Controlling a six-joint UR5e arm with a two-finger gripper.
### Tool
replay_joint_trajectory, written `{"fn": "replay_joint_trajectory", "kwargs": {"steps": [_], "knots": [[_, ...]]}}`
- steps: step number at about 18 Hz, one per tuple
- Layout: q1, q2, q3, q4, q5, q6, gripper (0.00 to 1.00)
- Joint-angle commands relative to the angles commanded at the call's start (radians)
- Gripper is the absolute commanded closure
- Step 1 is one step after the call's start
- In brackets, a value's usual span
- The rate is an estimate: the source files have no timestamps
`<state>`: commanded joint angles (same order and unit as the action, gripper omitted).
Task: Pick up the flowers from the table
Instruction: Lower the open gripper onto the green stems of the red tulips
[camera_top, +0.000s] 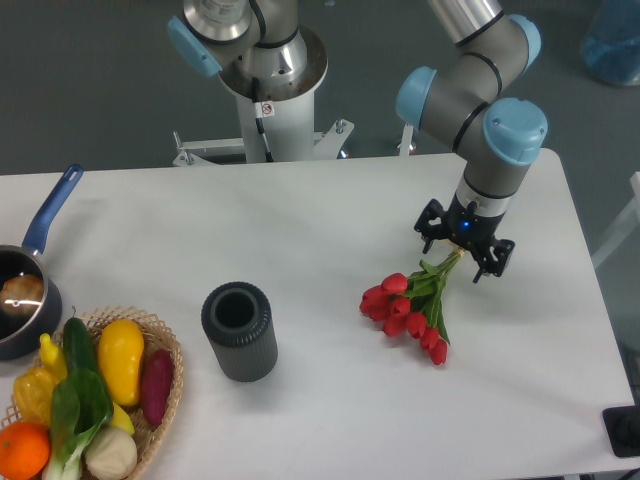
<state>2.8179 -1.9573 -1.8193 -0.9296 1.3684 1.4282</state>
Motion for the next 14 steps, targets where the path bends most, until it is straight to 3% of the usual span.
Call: {"fn": "replay_joint_trajectory", "kwargs": {"steps": [7, 8, 9, 11, 14], "knots": [[-0.044, -0.049, -0.003, 0.003, -0.002, -0.017, 0.02], [-0.054, -0.052, -0.003, 0.003, 0.000, -0.035, 0.12], [-0.060, -0.055, -0.003, 0.003, 0.000, -0.050, 0.31], [-0.060, -0.055, -0.002, 0.003, 0.000, -0.060, 0.60], [-0.057, -0.055, 0.012, 0.002, 0.000, -0.055, 0.90]]}}
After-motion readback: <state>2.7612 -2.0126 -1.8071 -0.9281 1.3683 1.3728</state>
